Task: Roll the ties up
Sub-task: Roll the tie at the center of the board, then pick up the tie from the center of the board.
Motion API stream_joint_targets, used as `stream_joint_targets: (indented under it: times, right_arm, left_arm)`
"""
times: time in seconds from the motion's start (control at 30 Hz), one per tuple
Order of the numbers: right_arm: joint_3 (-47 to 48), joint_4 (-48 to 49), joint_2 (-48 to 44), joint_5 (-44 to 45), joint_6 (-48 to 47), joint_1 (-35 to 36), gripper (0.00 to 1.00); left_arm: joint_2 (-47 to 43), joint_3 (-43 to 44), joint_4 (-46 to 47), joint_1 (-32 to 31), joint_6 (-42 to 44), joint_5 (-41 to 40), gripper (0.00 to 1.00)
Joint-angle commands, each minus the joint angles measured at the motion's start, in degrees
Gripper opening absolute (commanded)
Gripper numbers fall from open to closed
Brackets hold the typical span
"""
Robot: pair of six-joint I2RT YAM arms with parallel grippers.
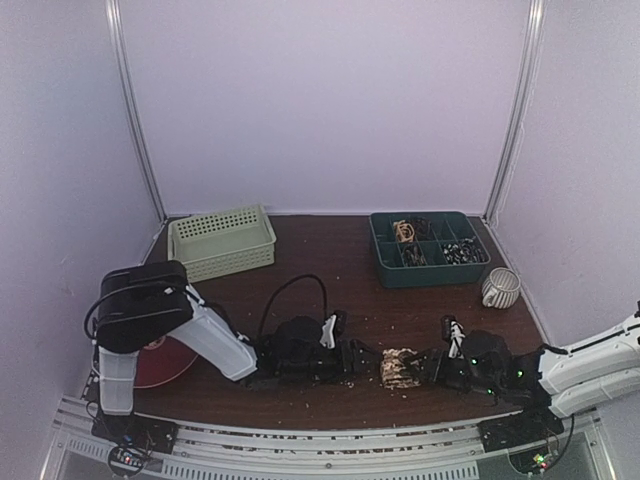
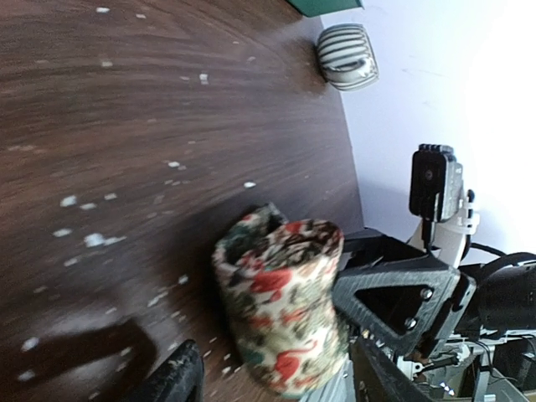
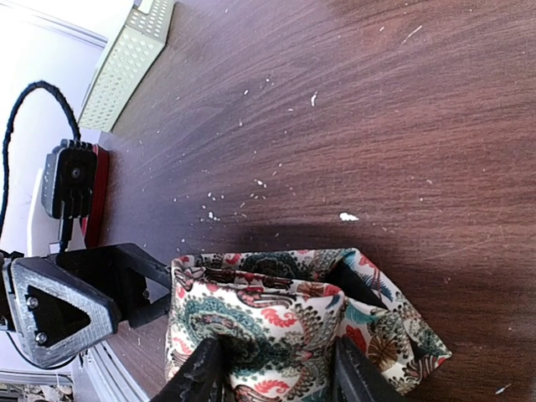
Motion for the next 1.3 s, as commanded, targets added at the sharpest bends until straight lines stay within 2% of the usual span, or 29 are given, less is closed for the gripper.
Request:
stream_joint_targets:
  times: [0.0,0.4,0.57,0.7,1.07,1.27]
  right_arm:
    - [-0.9,-5.7,0.0,1.7,-0.5,0.3,0.44]
    - [-1.1,-3.9,1.5,2.1,-0.9,0.2,0.44]
    - [-1.6,-3.0,1.5,1.7,-0.4,0.1,0.43]
    - [-1.1,-3.7,0.7,1.6,-0.6,0.0,0.43]
    - [5.9,-24.6,-12.5,4.4,-2.7,0.0,0.54]
    - [6.4,-25.3,-9.6,2.2,-4.0,-1.6,0.61]
  left_arm:
    - [3.1,4.1,4.2,-0.9,-1.4,1.6,0.62]
    - [9.3,10.0,1.5,-1.8,-1.6,4.2,0.59]
    - [11.4,11.4,3.0,-1.9,-3.6,5.9,0.53]
    - [11.1,12.3,0.3,-2.1,-3.2,6.1,0.44]
    - [10.3,11.4,-4.0,-1.8,-1.5,5.0,0.35]
    - [9.5,12.4,-7.9,-1.5,1.7,4.2,0.34]
